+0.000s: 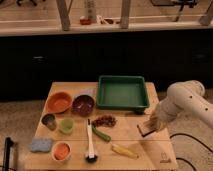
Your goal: Place eraser in table surface
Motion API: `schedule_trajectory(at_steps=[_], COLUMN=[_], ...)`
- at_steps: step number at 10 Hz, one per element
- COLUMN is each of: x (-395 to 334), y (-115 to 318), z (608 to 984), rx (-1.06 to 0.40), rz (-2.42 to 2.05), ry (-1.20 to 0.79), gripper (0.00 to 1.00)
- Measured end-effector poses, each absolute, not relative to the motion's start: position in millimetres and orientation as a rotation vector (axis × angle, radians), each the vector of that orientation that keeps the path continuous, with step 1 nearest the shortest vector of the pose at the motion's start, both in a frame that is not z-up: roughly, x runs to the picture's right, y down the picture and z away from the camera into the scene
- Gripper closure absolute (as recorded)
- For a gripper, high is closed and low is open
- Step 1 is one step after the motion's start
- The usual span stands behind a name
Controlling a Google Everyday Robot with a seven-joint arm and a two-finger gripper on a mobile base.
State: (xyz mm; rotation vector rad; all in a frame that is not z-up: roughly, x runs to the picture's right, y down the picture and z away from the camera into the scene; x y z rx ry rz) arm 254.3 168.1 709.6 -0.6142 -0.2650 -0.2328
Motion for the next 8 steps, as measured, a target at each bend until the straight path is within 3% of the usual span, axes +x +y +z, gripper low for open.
schedule_trajectory(at_steps=[8], x=[233], y=[147], z=[719], rx=[-0.624], rz=[-0.324], ry=[-0.278], gripper=[1.0])
